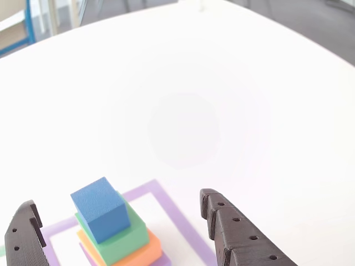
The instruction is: Tower of hanoi
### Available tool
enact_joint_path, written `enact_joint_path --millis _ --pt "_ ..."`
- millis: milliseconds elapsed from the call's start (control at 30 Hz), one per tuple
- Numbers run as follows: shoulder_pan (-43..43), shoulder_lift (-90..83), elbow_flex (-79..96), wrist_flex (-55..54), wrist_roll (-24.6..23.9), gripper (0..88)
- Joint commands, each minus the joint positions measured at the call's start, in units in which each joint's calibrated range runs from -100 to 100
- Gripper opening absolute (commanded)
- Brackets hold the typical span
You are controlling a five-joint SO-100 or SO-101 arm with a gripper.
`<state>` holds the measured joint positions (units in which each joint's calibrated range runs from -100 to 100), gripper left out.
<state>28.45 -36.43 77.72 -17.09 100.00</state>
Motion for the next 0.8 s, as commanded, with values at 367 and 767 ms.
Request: enact_joint_path --millis 367,767 --pt "-2.0 11.3 -1.3 -13.9 0.0 34.0" --pt "-3.8 19.4 -7.5 -17.3 0.0 33.7"
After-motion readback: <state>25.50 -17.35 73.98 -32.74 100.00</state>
